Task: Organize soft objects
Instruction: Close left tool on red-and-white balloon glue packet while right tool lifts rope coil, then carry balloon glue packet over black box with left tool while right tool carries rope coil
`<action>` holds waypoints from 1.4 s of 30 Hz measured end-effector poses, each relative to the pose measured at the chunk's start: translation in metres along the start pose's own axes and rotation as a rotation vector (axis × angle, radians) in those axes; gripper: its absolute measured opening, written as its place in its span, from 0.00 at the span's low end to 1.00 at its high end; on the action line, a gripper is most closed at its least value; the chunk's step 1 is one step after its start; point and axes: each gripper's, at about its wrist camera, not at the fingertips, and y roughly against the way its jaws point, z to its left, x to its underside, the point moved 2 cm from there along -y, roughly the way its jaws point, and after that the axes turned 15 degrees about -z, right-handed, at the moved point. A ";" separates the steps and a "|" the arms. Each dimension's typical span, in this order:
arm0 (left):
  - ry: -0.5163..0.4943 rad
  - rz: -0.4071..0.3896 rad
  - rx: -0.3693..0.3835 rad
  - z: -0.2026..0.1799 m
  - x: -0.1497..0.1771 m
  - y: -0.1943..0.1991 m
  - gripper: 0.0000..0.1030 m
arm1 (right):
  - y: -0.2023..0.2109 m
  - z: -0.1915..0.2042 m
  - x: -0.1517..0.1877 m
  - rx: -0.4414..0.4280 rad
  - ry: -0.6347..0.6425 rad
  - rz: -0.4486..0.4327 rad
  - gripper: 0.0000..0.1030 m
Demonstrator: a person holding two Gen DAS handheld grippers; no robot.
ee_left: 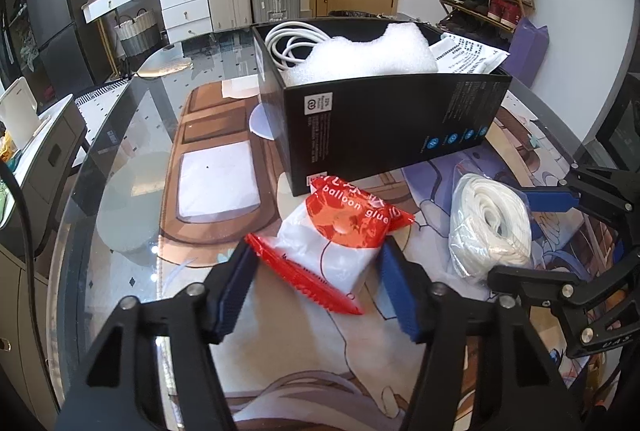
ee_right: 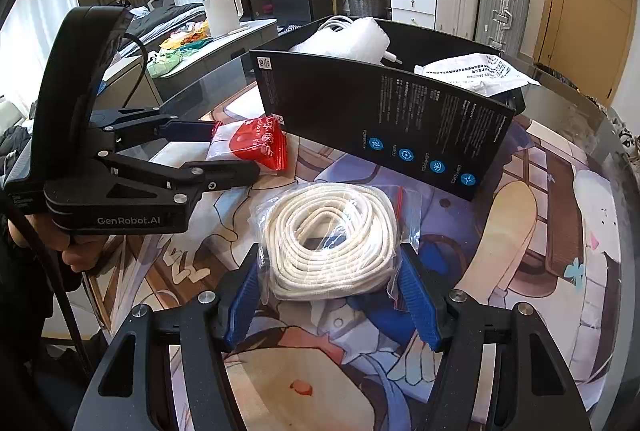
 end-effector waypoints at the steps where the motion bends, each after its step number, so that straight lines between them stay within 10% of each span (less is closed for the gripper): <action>1: -0.006 -0.003 0.000 -0.001 0.000 0.001 0.50 | 0.000 0.000 0.000 0.000 0.000 0.000 0.63; 42: 0.027 -0.124 -0.013 -0.009 -0.024 0.046 0.40 | 0.048 0.003 -0.026 0.027 0.027 -0.133 0.62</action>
